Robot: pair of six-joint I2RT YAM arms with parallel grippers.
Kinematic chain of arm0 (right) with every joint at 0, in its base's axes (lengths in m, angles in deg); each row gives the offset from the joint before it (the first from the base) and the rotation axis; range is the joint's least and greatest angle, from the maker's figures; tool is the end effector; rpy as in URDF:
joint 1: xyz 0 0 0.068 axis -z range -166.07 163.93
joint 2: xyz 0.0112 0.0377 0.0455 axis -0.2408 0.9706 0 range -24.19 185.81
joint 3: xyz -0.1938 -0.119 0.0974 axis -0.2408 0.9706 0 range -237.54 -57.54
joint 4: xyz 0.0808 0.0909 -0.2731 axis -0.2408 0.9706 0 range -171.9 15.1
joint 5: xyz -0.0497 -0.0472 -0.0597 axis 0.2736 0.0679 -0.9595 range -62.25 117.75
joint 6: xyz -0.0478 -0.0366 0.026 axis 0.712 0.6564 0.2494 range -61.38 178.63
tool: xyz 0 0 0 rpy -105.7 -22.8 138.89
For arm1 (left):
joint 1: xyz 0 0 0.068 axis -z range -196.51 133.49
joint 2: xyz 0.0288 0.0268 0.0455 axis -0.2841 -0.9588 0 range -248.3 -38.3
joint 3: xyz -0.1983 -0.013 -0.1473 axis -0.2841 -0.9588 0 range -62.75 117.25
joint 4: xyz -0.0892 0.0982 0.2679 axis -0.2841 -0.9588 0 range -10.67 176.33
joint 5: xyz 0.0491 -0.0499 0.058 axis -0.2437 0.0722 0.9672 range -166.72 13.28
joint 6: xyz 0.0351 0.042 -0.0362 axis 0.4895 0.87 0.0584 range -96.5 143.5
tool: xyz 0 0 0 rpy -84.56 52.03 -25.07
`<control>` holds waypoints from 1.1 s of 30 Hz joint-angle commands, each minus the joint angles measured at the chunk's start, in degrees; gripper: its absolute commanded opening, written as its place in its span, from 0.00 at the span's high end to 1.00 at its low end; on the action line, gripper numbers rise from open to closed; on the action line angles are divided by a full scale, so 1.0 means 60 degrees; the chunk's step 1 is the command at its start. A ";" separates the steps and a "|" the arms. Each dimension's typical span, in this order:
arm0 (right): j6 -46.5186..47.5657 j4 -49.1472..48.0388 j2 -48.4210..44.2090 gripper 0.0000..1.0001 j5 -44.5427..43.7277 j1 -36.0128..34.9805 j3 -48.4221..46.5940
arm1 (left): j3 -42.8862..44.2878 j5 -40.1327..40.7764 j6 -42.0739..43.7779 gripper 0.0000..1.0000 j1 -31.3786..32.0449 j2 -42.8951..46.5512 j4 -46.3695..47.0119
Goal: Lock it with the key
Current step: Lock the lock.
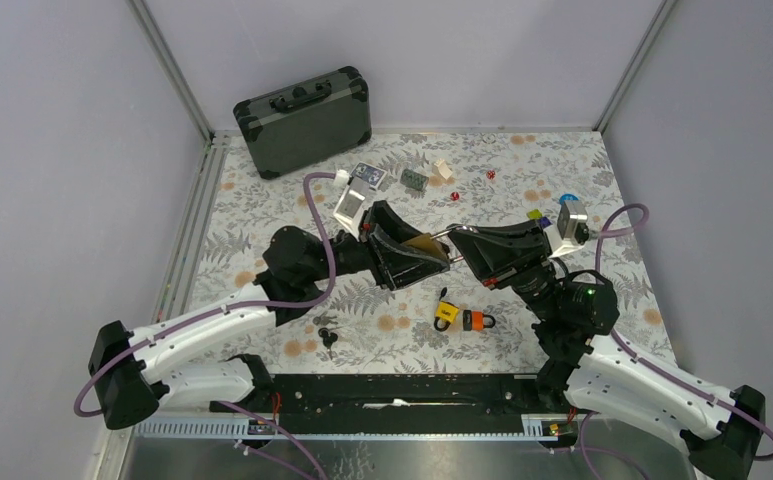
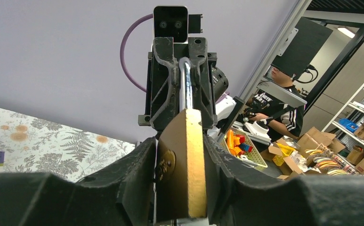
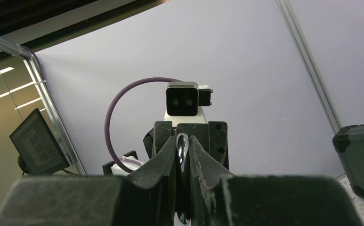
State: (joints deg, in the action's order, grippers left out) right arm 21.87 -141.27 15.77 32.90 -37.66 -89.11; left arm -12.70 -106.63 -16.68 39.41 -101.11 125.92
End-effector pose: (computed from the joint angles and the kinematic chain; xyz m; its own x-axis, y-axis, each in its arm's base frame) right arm 0.1251 0.1652 0.3813 -0.1013 0.8315 -0.5462 -0.9423 0.0960 0.3208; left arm 0.1515 -0.2697 0.3740 -0.4307 -0.3613 -0.8270 0.9022 -0.1516 -0.4037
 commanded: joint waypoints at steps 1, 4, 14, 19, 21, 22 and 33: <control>-0.0208 -0.1771 0.0001 1.00 -0.0374 0.0015 -0.0456 | 0.0351 -0.0226 -0.0252 0.59 0.0073 -0.0265 0.1075; -0.0183 -0.1773 -0.0005 1.00 -0.0382 0.0014 -0.0483 | 0.0354 -0.0258 -0.0317 0.60 0.0109 -0.0376 0.1162; -0.0241 -0.1706 -0.0084 1.00 -0.0374 0.0015 -0.0227 | 0.0377 -0.0182 -0.0392 1.00 0.0115 -0.0415 0.1365; 0.0711 -0.0063 -0.0760 0.95 -0.0358 0.0006 -0.0212 | 0.0491 -0.0052 -0.0022 1.00 0.0113 -0.0045 0.0451; 0.1567 0.1894 -0.1181 0.70 -0.0360 0.0014 -0.0539 | 0.0581 0.0094 0.0366 1.00 0.0114 0.0256 -0.0574; 0.2049 0.2816 -0.1365 0.53 -0.0378 0.0007 -0.0738 | 0.0636 0.0151 0.0684 1.00 0.0115 0.0400 -0.1043; 0.5749 0.9705 -0.0923 0.27 -0.0287 0.0015 -0.3359 | 0.1131 0.1614 0.2131 1.00 0.0122 0.1694 -0.5458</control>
State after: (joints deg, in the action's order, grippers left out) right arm 46.24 -100.58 5.89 30.67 -37.55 -104.08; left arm -12.14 -101.94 -7.46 40.18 -94.64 97.00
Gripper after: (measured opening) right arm 0.741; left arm 0.233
